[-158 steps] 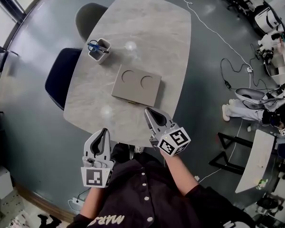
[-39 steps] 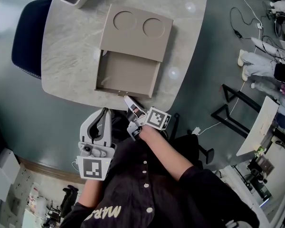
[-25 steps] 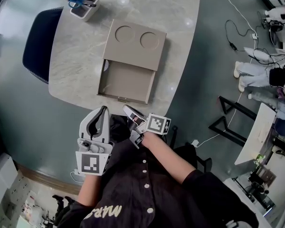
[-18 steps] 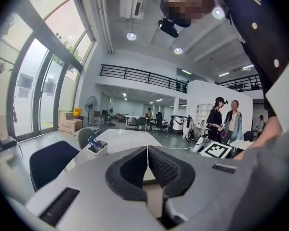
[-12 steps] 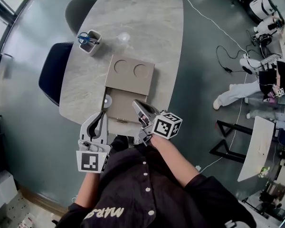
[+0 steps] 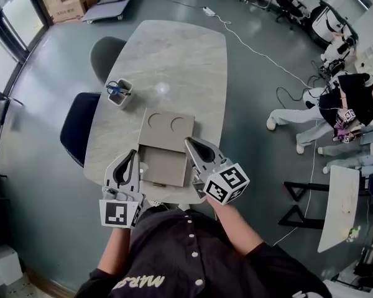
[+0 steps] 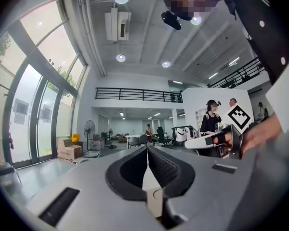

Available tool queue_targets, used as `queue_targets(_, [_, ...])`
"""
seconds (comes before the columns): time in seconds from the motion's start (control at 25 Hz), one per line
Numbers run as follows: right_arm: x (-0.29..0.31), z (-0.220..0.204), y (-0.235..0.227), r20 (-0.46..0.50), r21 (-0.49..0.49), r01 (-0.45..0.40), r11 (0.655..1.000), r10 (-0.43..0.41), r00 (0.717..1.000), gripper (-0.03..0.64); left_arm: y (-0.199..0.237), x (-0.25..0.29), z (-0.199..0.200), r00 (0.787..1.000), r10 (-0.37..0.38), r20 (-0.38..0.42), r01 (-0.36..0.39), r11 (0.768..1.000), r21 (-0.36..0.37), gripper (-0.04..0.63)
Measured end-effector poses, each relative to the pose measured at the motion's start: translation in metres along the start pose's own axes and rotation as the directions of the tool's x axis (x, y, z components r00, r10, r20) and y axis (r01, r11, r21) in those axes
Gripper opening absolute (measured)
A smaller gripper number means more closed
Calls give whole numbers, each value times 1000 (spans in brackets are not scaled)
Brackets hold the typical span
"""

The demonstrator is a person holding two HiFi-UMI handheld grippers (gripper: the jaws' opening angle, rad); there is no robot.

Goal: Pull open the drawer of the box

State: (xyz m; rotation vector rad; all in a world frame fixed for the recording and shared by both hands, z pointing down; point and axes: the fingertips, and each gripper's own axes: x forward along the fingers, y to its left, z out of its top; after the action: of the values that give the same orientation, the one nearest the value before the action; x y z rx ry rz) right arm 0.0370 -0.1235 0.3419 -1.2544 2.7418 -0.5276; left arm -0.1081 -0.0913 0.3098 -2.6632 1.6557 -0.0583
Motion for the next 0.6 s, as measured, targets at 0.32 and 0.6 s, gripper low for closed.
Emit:
queue_targets(0.32, [-29,71,-1,189,-218,101,971,-59,980,-3,4,11,34,997,4,77,-7,1000,29,17])
queue_targets(0.6, [-43,81,-2,224,-267,133,954,-73,972,-3,3,15,41,996,17,90,-20,999,33,17])
